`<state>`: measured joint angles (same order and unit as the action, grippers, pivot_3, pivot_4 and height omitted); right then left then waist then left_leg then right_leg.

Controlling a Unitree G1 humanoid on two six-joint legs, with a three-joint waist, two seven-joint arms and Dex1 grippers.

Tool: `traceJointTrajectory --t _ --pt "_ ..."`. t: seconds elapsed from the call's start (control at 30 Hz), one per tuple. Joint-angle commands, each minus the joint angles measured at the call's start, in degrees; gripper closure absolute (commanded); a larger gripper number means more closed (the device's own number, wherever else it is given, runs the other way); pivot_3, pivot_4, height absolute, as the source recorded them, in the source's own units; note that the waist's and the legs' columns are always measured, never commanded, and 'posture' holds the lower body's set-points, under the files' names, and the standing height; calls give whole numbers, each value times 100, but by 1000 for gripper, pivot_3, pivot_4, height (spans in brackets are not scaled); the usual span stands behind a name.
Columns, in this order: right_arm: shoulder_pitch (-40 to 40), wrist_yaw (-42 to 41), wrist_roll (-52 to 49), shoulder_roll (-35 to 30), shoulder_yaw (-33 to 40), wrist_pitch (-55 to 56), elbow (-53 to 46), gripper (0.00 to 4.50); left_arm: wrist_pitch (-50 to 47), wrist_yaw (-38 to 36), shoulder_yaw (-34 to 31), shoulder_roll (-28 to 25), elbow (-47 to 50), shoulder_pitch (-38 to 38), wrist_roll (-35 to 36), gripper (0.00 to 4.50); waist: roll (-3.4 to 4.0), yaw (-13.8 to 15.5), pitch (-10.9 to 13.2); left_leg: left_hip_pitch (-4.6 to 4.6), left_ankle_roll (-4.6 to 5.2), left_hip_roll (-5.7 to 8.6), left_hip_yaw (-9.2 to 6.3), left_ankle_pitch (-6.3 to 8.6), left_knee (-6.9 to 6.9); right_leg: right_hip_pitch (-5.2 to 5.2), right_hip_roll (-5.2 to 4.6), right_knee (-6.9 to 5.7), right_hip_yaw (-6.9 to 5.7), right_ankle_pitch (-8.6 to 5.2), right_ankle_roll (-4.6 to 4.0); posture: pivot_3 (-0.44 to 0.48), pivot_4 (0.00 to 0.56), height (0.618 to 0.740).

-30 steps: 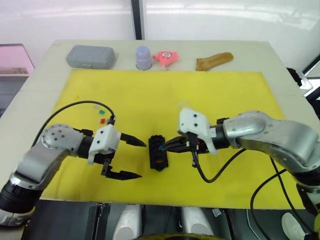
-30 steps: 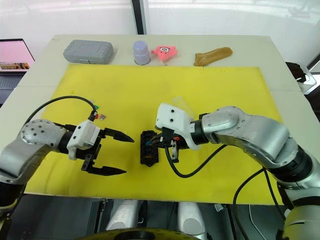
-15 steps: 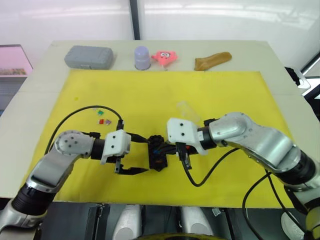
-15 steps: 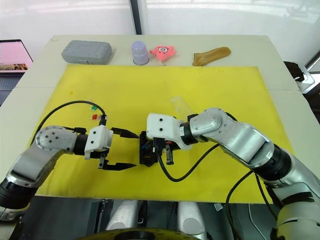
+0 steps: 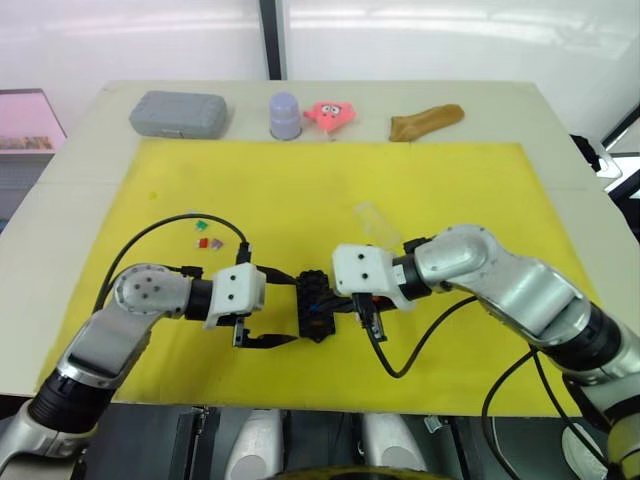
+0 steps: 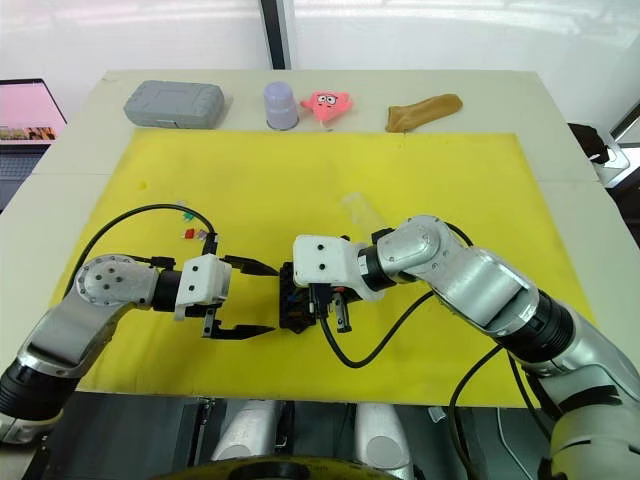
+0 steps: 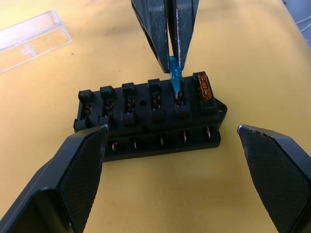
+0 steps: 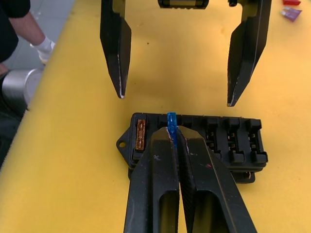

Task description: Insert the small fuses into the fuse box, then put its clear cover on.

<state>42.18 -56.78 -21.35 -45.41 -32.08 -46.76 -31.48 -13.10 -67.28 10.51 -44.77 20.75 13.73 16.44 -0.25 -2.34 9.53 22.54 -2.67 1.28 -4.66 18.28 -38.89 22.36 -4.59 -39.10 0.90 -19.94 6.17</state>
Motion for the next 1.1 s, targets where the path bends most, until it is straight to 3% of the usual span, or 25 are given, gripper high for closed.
traceJointTrajectory --t 0.03,0.63,1.1 --pt "26 -86 82 105 69 53 -82 4500 5 45 29 18 212 27 -2 37 0 -3 0 0 0 0 0 0 0 0 0 0 0 0 0 0 150 740" --pt "-104 -270 400 107 71 7 -133 4500 -176 136 86 61 385 41 37 37 0 -3 0 -1 -4 0 0 -2 -2 -1 2 -3 0 0 0 0 150 740" --pt "265 -367 299 216 145 -494 -215 4500 -186 186 170 92 413 81 37 37 0 -5 0 -1 -5 0 0 -3 -5 -1 2 -5 -1 0 0 0 150 740"
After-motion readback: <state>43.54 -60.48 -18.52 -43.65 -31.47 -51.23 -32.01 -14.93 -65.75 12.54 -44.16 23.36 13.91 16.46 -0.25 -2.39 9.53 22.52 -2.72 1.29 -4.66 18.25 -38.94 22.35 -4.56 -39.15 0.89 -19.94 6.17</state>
